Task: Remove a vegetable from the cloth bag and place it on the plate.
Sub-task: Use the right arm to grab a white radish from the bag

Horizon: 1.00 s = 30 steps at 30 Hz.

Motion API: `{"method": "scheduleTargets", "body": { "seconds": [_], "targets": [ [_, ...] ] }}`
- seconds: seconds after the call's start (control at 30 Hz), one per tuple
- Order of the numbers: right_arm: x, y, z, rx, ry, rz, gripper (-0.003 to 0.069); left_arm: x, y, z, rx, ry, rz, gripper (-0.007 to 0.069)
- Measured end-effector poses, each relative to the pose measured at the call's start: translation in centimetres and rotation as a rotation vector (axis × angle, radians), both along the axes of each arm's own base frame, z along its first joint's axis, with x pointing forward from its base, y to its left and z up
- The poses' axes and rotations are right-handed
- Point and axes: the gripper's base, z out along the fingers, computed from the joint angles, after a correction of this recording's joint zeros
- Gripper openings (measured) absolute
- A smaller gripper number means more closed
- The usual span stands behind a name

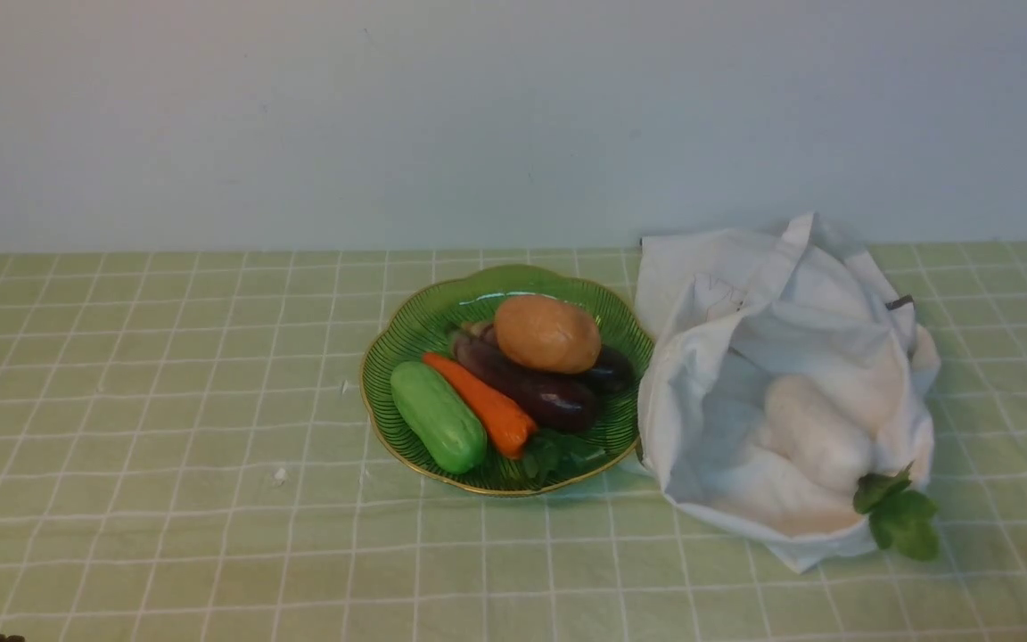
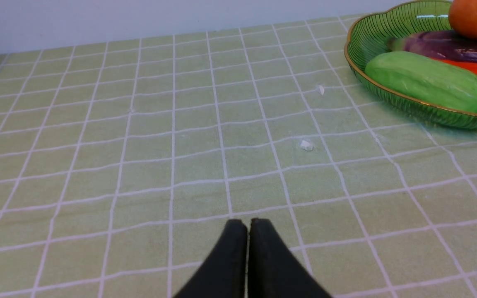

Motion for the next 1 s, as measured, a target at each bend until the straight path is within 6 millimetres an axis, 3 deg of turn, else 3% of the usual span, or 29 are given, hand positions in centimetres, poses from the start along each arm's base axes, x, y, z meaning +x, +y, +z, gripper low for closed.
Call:
{"method": "scheduleTargets", "body": {
  "seconds": [0.13,0.27,0.37,0.57,0.7,0.83,0.9,1.0],
  "targets": [
    [0.0,0.0,0.0,0.010,-0.006,0.000,-0.0017,0.0,0.0,0.0,0.000,0.000,0.000,-0.0008],
    [0.1,0.4,0.3,0.296,-0.047,-0.015,-0.0017,0.0,0.0,0.0,0.000,0.000,0.000,-0.0008],
    [0.2,0.7,0.9,0.652,-0.073,-0.033,-0.0017,0.0,0.0,0.0,0.000,0.000,0.000,-0.0008],
    [0.2,0.7,1.5,0.881,-0.103,-0.045,-0.0017,0.0,0.0,0.0,0.000,0.000,0.000,-0.0008],
    [0.1,0.5,2.6,0.837,-0.166,-0.033,-0.0017,0.0,0.0,0.0,0.000,0.000,0.000,-0.0008],
    [-0.7,0.6,9.3,0.594,-0.311,0.041,-0.0017,0.0,0.0,0.0,0.000,0.000,0.000,-0.0008],
    [-0.1,1.0,12.0,0.452,-0.243,0.070,-0.0017,0.0,0.0,0.0,0.000,0.000,0.000,-0.0008],
    [1.0,1.4,13.2,0.360,-0.119,0.091,-0.0017,0.0,0.0,0.0,0.000,0.000,0.000,-0.0008]
  ]
}}
